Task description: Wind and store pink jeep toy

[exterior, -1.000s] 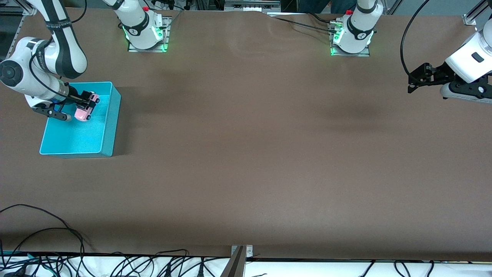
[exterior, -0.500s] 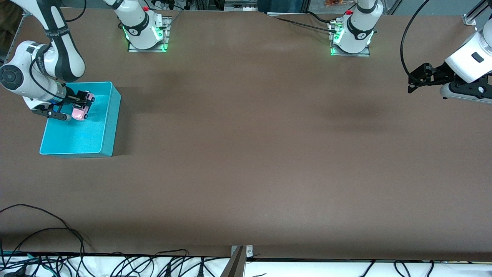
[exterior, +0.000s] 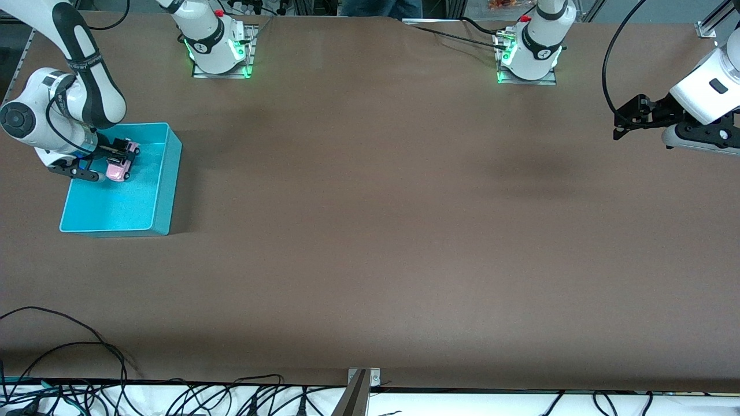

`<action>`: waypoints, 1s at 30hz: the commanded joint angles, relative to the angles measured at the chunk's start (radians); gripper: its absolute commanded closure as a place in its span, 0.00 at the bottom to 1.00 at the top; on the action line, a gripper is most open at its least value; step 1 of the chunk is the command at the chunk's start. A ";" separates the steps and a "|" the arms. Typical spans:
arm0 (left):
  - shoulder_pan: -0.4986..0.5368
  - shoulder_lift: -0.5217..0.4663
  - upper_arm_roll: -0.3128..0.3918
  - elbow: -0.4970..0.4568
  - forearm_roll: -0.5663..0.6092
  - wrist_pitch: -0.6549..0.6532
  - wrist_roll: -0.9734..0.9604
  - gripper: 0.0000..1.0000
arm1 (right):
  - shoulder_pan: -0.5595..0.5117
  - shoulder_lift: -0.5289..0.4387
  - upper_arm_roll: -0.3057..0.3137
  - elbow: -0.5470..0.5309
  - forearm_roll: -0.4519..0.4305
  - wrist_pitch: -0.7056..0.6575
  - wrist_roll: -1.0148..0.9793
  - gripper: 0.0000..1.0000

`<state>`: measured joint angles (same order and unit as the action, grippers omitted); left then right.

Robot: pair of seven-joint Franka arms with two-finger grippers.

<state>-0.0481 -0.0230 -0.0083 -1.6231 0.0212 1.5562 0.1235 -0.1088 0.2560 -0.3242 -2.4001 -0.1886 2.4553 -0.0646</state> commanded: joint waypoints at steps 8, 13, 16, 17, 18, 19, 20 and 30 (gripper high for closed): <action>0.011 0.001 -0.007 0.011 -0.017 -0.005 -0.004 0.00 | -0.009 0.025 0.007 0.004 -0.014 0.019 0.012 0.29; 0.011 0.001 -0.007 0.011 -0.017 -0.005 -0.005 0.00 | -0.009 0.029 0.007 0.004 -0.014 0.019 0.017 0.23; 0.011 0.001 -0.009 0.011 -0.017 -0.005 -0.005 0.00 | -0.008 0.026 0.007 0.004 -0.014 0.013 0.017 0.13; 0.010 0.001 -0.009 0.011 -0.015 -0.005 -0.005 0.00 | -0.008 0.023 0.008 0.004 -0.014 0.011 0.019 0.01; 0.011 0.001 -0.009 0.011 -0.015 -0.005 -0.005 0.00 | -0.008 0.020 0.008 0.004 -0.014 0.010 0.019 0.00; 0.011 0.001 -0.007 0.009 -0.017 -0.005 -0.005 0.00 | -0.008 0.011 0.010 0.004 -0.014 0.005 0.017 0.00; 0.011 0.001 -0.007 0.011 -0.017 -0.005 -0.004 0.00 | -0.008 0.003 0.010 0.004 -0.014 -0.004 0.017 0.00; 0.010 0.001 -0.009 0.011 -0.015 -0.005 -0.005 0.00 | -0.005 -0.066 0.043 0.013 -0.011 -0.094 0.040 0.00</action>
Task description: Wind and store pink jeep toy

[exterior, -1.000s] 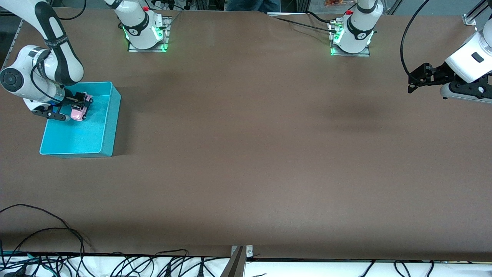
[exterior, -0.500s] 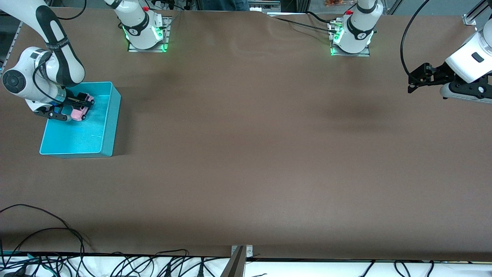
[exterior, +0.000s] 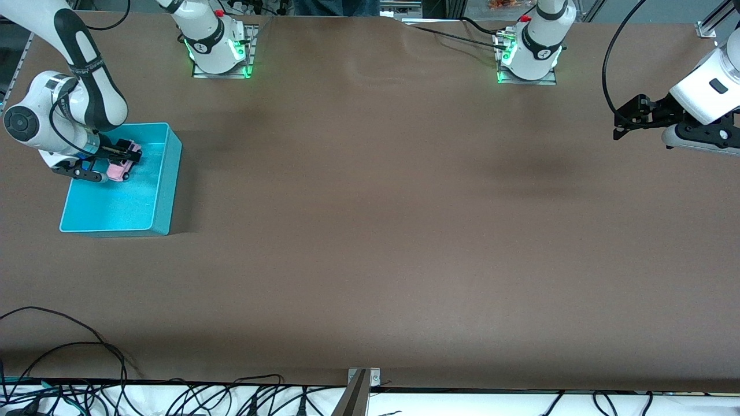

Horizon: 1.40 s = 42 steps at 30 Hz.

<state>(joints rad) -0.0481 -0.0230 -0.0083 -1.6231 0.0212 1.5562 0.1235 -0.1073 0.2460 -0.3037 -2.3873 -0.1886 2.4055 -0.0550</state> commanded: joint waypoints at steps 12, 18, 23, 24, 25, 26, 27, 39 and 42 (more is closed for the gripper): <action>0.010 0.001 -0.009 0.011 -0.017 -0.005 -0.005 0.00 | -0.003 -0.122 0.164 0.206 -0.003 -0.408 0.178 0.00; 0.010 0.001 -0.009 0.011 -0.017 -0.005 -0.005 0.00 | -0.002 -0.143 0.204 0.319 0.063 -0.546 0.182 0.00; 0.010 0.001 -0.009 0.011 -0.015 -0.005 -0.005 0.00 | -0.002 -0.198 0.204 0.342 0.179 -0.571 0.179 0.00; 0.011 0.001 -0.009 0.009 -0.015 -0.005 -0.005 0.00 | -0.002 -0.209 0.203 0.344 0.195 -0.572 0.176 0.00; 0.011 0.001 -0.009 0.011 -0.017 -0.005 -0.005 0.00 | -0.002 -0.221 0.202 0.344 0.207 -0.572 0.175 0.00; 0.011 0.001 -0.009 0.011 -0.017 -0.005 -0.004 0.00 | 0.000 -0.237 0.202 0.344 0.219 -0.572 0.175 0.00; 0.010 0.001 -0.009 0.011 -0.017 -0.005 -0.005 0.00 | 0.001 -0.249 0.202 0.344 0.225 -0.572 0.175 0.00; 0.010 0.001 -0.009 0.011 -0.017 -0.005 -0.005 0.00 | 0.063 -0.272 0.204 0.509 0.242 -0.726 0.175 0.00; 0.010 0.001 -0.010 0.011 -0.017 -0.005 -0.005 0.00 | 0.063 -0.272 0.204 0.557 0.264 -0.766 0.175 0.00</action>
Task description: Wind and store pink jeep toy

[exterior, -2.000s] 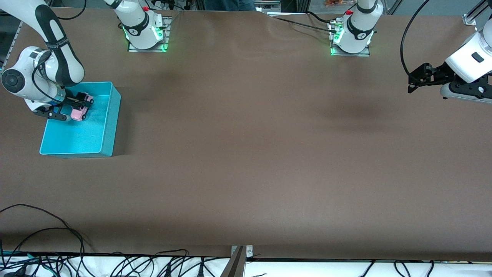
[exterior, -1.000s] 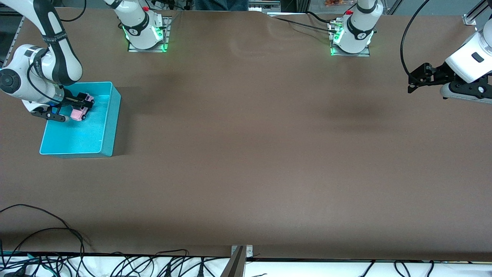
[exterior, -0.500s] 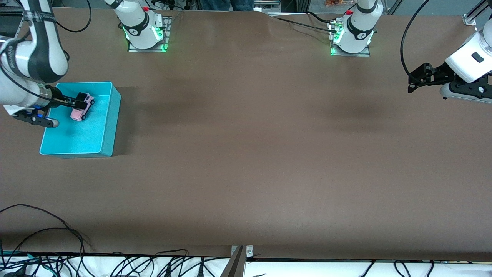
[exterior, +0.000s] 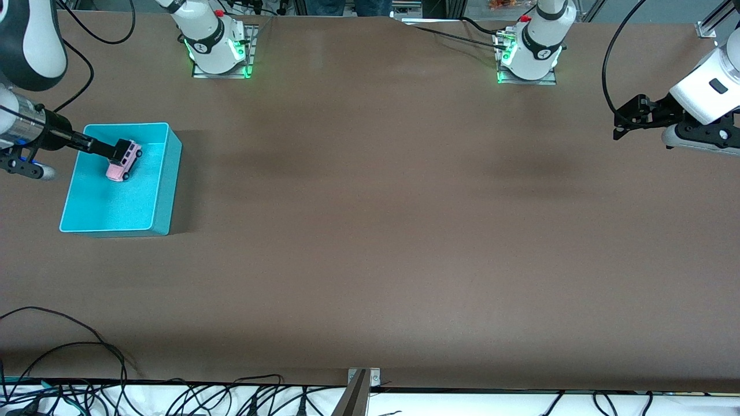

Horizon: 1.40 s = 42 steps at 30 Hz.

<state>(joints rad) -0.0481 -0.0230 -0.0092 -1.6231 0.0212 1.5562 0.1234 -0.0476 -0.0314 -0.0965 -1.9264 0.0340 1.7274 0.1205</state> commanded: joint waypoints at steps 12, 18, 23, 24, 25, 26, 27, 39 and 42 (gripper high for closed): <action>0.010 0.001 -0.008 0.011 -0.017 -0.005 -0.005 0.00 | 0.009 0.025 -0.003 0.280 0.076 -0.259 -0.001 0.00; 0.010 0.001 -0.008 0.011 -0.017 -0.005 -0.005 0.00 | 0.009 0.050 0.001 0.381 0.090 -0.333 -0.001 0.00; 0.010 0.001 -0.008 0.011 -0.017 -0.005 -0.005 0.00 | 0.008 0.051 0.006 0.423 0.116 -0.342 -0.001 0.00; 0.010 0.001 -0.009 0.011 -0.017 -0.005 -0.005 0.00 | 0.006 0.056 0.008 0.429 0.116 -0.342 0.001 0.00; 0.010 0.001 -0.008 0.011 -0.017 -0.005 -0.005 0.00 | 0.006 0.057 0.014 0.435 0.115 -0.344 0.001 0.00; 0.010 0.001 -0.009 0.011 -0.017 -0.005 -0.005 0.00 | 0.000 0.057 0.026 0.435 0.115 -0.342 -0.001 0.00; 0.010 0.001 -0.008 0.011 -0.017 -0.005 -0.005 0.00 | -0.003 0.057 0.037 0.437 0.113 -0.339 -0.002 0.00; 0.010 0.001 -0.008 0.011 -0.015 -0.005 -0.005 0.00 | -0.051 0.047 0.095 0.434 0.038 -0.330 -0.076 0.00; 0.010 0.001 -0.009 0.011 -0.017 -0.005 -0.005 0.00 | -0.051 0.047 0.103 0.434 0.015 -0.310 -0.122 0.00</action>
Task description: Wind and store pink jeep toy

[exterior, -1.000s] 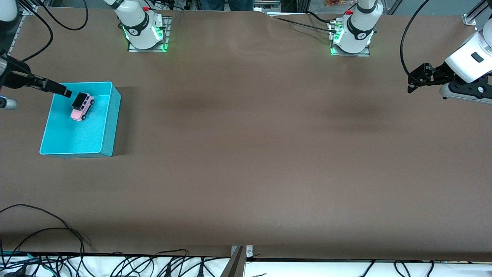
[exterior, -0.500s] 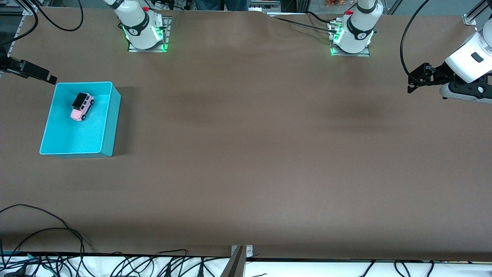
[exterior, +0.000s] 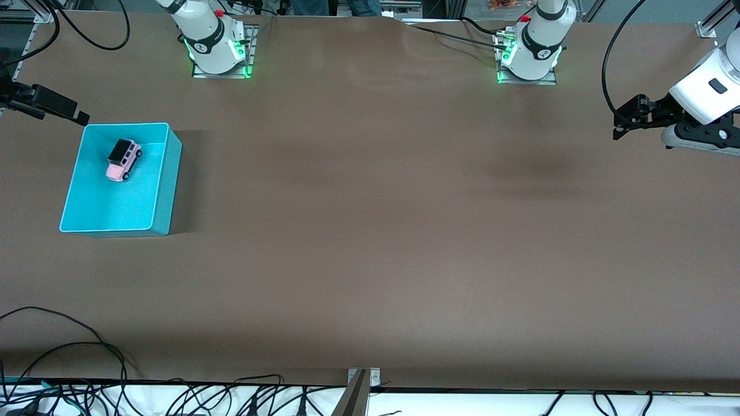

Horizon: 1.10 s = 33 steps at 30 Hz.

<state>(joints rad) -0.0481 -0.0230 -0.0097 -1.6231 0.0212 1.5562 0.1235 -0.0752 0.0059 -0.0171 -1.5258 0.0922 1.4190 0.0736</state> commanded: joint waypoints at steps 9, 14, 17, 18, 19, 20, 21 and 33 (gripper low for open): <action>0.010 0.001 -0.007 0.011 -0.017 -0.005 -0.005 0.00 | -0.021 0.009 0.022 0.030 -0.042 0.049 -0.067 0.00; 0.010 0.001 -0.009 0.011 -0.017 -0.005 -0.005 0.00 | -0.021 0.009 0.023 0.030 -0.042 0.052 -0.078 0.00; 0.010 0.001 -0.007 0.011 -0.017 -0.005 -0.005 0.00 | -0.020 0.013 0.023 0.030 -0.042 0.055 -0.078 0.00; 0.010 0.001 -0.007 0.011 -0.017 -0.005 -0.005 0.00 | -0.018 0.013 0.023 0.030 -0.042 0.057 -0.078 0.00; 0.010 0.001 -0.007 0.011 -0.017 -0.005 -0.005 0.00 | -0.017 0.014 0.023 0.030 -0.040 0.061 -0.078 0.00; 0.010 0.001 -0.009 0.011 -0.017 -0.005 -0.005 0.00 | -0.017 0.017 0.023 0.032 -0.037 0.067 -0.078 0.00; 0.010 0.001 -0.009 0.011 -0.015 -0.005 -0.005 0.00 | -0.017 0.019 0.023 0.032 -0.035 0.069 -0.077 0.00; 0.010 0.001 -0.009 0.011 -0.017 -0.005 -0.005 0.00 | -0.005 0.020 0.026 0.035 -0.035 0.070 -0.095 0.00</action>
<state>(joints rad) -0.0481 -0.0230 -0.0100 -1.6231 0.0212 1.5562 0.1235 -0.0808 0.0147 -0.0035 -1.5193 0.0660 1.4929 -0.0021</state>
